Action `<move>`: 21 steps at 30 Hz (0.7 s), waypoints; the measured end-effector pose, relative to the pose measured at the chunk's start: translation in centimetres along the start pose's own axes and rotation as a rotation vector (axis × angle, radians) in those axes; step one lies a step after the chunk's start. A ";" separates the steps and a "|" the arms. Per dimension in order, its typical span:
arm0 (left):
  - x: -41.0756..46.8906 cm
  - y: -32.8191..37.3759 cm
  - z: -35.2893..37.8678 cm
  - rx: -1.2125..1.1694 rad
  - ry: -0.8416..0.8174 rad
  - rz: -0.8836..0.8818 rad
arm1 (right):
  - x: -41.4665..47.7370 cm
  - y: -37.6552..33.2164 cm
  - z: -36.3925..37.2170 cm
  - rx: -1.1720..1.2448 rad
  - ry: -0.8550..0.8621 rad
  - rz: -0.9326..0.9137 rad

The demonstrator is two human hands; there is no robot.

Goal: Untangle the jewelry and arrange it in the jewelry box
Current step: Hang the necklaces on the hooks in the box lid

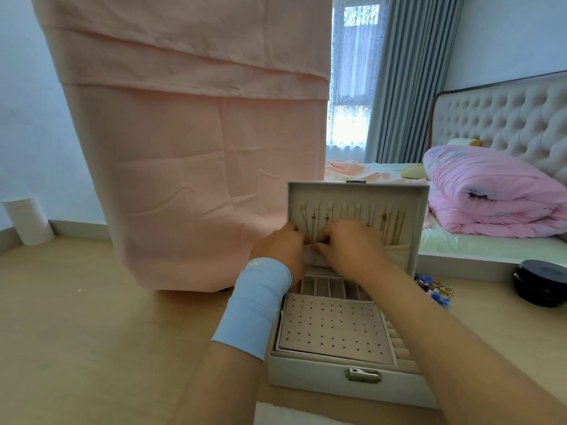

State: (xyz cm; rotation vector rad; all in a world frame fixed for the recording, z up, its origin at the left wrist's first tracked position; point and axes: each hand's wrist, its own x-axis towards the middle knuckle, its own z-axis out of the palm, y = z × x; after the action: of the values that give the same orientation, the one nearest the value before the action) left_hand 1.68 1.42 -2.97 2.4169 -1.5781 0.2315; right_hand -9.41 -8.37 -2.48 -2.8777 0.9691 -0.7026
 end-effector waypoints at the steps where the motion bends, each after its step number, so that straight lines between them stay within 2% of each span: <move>1: 0.0 -0.1 -0.1 -0.009 0.001 0.004 | 0.1 0.2 -0.2 0.032 0.003 0.012; 4: 0.1 -0.4 -0.2 -0.030 0.004 0.015 | 0.7 0.5 -0.9 0.084 0.022 0.045; 9: 0.0 -0.3 -0.1 -0.027 -0.009 0.008 | 1.8 -1.1 -1.8 0.235 0.165 0.018; 13: -0.1 -0.5 -0.7 -0.036 -0.035 0.010 | 2.4 -1.7 -1.3 0.122 -0.088 -0.010; 16: -0.1 -0.6 -0.9 -0.038 -0.042 0.009 | 2.3 -0.6 -2.0 0.275 -0.071 0.032; 18: -0.1 -0.5 -0.9 -0.045 -0.039 0.005 | 2.0 -0.1 -2.2 0.284 -0.038 0.047; 21: -0.1 -0.3 -0.7 -0.030 -0.041 -0.006 | 1.0 -0.5 -1.2 0.247 -0.162 -0.021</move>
State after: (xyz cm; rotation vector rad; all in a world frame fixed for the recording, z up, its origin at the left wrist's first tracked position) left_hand 1.92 1.79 -2.38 2.4184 -1.5798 0.1575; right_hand -8.94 -8.42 -0.88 -2.6829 0.7738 -0.5375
